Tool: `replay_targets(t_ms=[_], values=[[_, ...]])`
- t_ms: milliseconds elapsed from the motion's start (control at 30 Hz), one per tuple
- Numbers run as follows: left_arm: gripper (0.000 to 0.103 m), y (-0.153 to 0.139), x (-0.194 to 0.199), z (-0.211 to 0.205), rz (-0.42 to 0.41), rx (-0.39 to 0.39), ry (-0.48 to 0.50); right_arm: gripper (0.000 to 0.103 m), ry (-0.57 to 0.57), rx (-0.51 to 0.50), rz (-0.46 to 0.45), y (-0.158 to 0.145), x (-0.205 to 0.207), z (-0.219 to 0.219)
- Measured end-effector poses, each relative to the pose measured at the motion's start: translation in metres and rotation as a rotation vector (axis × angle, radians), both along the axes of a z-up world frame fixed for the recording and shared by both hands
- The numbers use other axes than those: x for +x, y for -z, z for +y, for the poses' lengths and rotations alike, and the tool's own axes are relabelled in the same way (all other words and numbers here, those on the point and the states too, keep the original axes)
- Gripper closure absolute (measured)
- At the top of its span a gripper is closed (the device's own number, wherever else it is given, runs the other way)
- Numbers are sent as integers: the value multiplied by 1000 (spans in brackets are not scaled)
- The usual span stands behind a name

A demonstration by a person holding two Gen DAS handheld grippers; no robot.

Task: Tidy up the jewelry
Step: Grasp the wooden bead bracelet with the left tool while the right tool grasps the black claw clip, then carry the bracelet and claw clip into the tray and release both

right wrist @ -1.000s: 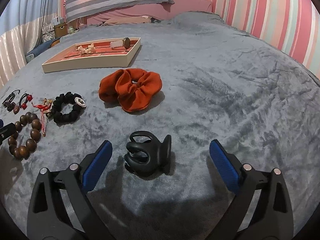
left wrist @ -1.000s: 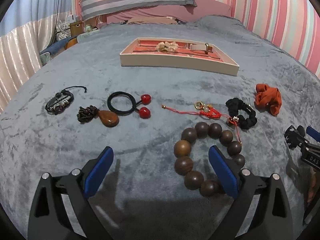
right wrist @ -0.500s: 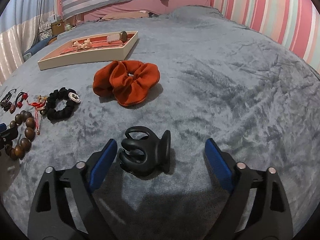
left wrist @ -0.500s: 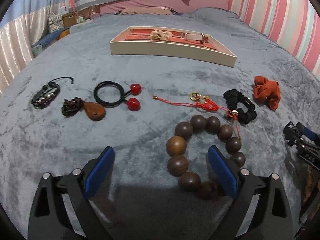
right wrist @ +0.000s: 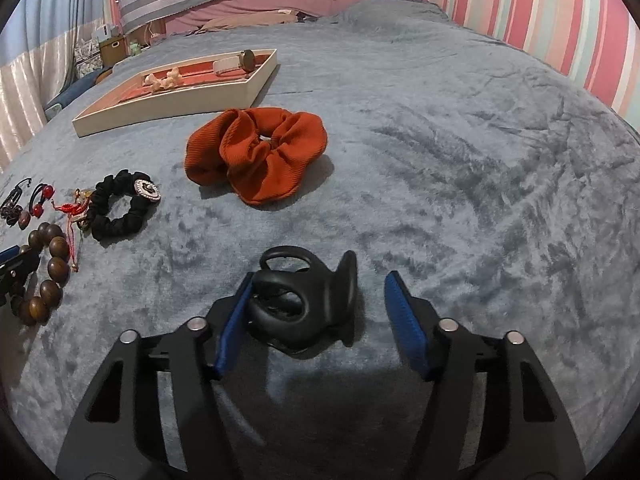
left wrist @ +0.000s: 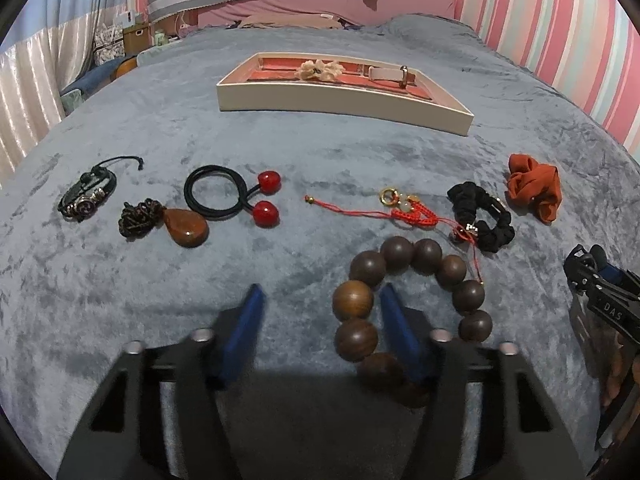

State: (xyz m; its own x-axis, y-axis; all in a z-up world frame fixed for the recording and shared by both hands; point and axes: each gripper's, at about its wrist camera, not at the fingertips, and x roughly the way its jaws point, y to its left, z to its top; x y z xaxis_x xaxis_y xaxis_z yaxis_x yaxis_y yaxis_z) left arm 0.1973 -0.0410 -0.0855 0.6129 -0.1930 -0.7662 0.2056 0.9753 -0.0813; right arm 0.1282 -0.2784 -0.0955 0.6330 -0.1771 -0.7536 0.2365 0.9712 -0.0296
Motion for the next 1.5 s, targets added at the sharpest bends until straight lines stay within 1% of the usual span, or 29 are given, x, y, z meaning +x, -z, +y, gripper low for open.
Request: replay_targets(t_ms=[200, 267, 367, 433, 567, 600, 700, 833, 1100, 1267, 1433, 1500], values=[[57, 1, -1, -3, -2, 15, 17, 55, -22, -12, 5, 1, 1, 7], [57, 2, 0, -5, 1, 24, 21, 55, -24, -10, 6, 1, 2, 8], [61, 2, -1, -9, -3, 40, 35, 56, -22, -4, 5, 2, 1, 8], [65, 2, -1, -10, -5, 40, 41, 56, -23, -3, 4, 2, 1, 8], [67, 2, -2, -10, -8, 37, 47, 56, -24, -1, 4, 2, 2, 7], [69, 2, -2, -10, -9, 35, 49, 56, -25, 2, 4, 2, 1, 7], [81, 2, -3, -10, -12, 31, 57, 57, -27, 7, 0, 1, 1, 7], [81, 1, -6, -11, -25, 38, 60, 58, -30, 12, -6, 1, 0, 6], [83, -3, -11, -9, -47, 17, 62, 58, -34, 12, -18, 0, -1, 7], [83, -13, -19, -6, -97, 6, 62, 58, -39, 12, -33, -4, -4, 8], [83, -26, -25, -6, -137, -9, 74, 58, -39, 9, -72, -15, -9, 10], [83, -34, -27, -6, -148, -27, 81, 58, -42, 16, -84, -20, -10, 10]])
